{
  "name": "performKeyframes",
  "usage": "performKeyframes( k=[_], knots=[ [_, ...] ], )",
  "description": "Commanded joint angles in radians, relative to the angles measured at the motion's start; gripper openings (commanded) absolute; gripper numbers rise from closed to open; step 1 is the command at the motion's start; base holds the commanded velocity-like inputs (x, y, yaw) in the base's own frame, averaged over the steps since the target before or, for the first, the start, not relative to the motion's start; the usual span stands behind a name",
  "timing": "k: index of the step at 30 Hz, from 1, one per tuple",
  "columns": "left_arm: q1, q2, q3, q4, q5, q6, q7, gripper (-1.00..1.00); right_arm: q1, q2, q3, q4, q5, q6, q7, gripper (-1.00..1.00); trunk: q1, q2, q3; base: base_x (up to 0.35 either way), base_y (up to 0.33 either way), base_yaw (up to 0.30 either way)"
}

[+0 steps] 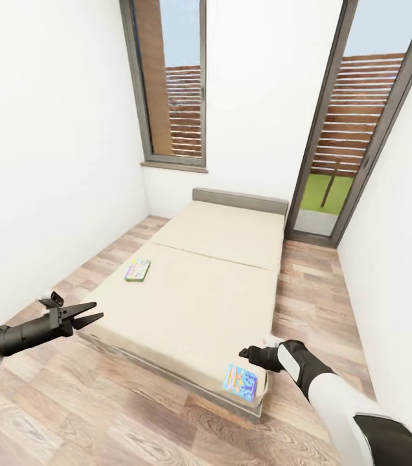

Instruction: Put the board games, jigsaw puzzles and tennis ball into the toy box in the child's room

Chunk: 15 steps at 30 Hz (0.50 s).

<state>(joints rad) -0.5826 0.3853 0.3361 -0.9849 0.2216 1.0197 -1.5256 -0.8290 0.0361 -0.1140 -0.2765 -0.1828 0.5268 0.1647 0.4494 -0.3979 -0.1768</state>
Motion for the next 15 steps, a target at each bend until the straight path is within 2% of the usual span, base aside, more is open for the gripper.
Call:
performKeyframes(
  k=[1,7,15],
  knots=[
    [0.0,0.002,0.0,0.0,0.001,0.011,-0.003,1.0,-0.001,0.001,-0.008,-0.001,0.002,0.006,0.001,1.0,0.001,-0.002,-0.002,0.0,0.287,-0.284],
    [0.0,0.014,-0.001,0.0,0.001,0.011,-0.004,1.0,-0.001,0.001,-0.009,-0.001,0.001,0.006,0.001,1.0,0.001,-0.002,-0.002,0.0,0.258,-0.284],
    [0.0,0.015,-0.002,0.0,0.001,0.01,-0.005,1.0,-0.001,0.001,-0.009,-0.001,0.001,0.007,0.001,1.0,0.001,-0.002,-0.002,0.0,0.064,-0.284]
  ],
)
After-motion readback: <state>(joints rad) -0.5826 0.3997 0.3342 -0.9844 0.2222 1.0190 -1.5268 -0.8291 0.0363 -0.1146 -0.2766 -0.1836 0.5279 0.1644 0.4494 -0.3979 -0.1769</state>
